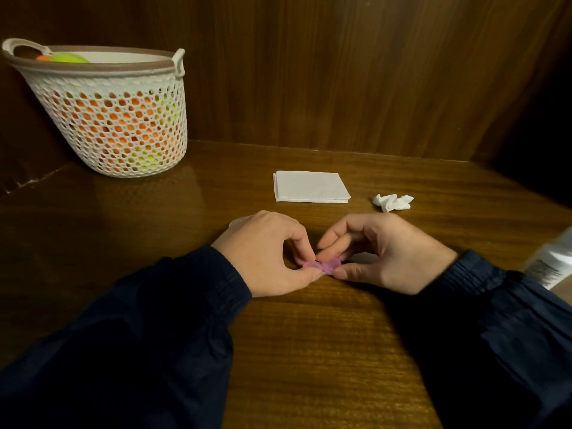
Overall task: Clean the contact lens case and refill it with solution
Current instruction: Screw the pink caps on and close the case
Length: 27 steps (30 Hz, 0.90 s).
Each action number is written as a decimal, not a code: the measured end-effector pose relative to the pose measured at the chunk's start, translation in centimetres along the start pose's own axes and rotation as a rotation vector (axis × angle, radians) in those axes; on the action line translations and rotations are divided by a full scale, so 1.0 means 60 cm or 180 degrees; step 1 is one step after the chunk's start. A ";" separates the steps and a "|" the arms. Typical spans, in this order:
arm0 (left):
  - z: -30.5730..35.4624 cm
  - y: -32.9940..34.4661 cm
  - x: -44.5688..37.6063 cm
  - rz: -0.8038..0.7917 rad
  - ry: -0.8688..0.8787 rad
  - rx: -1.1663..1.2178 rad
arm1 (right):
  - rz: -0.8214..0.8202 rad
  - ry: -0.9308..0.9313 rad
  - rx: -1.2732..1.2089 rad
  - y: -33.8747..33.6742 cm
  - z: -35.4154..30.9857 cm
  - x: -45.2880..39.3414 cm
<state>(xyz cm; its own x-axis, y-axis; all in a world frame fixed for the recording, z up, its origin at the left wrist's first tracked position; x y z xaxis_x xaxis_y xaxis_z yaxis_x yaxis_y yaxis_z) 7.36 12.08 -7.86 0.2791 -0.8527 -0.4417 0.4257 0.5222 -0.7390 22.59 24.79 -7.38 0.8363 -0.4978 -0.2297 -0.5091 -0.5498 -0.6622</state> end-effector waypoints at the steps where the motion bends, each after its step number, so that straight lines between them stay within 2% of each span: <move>1: 0.000 0.000 0.000 0.0006 -0.0002 -0.0005 | -0.0019 0.0016 0.0010 0.000 0.000 0.000; 11: 0.001 0.001 -0.001 -0.0016 -0.0033 -0.0030 | 0.0122 -0.0020 0.0276 -0.011 -0.010 0.002; 14: 0.000 0.000 -0.001 -0.0012 -0.0096 -0.0037 | 0.0124 0.0141 0.0296 -0.030 -0.001 0.005; 21: 0.003 -0.002 0.000 -0.0025 -0.0078 0.0013 | -0.0138 0.0021 0.0303 -0.018 -0.006 0.004; 27: 0.001 -0.002 -0.001 -0.0039 -0.0138 -0.0009 | 0.0136 0.0002 0.0161 -0.012 -0.003 0.001</move>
<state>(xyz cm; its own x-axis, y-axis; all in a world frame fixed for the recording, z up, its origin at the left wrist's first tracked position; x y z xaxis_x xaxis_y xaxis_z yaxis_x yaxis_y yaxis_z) 7.38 12.09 -7.71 0.3110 -0.8574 -0.4101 0.4268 0.5115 -0.7458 22.97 25.07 -6.78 0.8139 -0.5206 -0.2579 -0.5333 -0.4935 -0.6870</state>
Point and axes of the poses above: each hand's wrist, its own x-axis away from the middle knuckle, its own y-axis out of the palm, z = x × y, the point moved 4 cm from there along -x, towards the middle knuckle, and after that the axes turned 15 degrees about z, right-handed, at the moved point
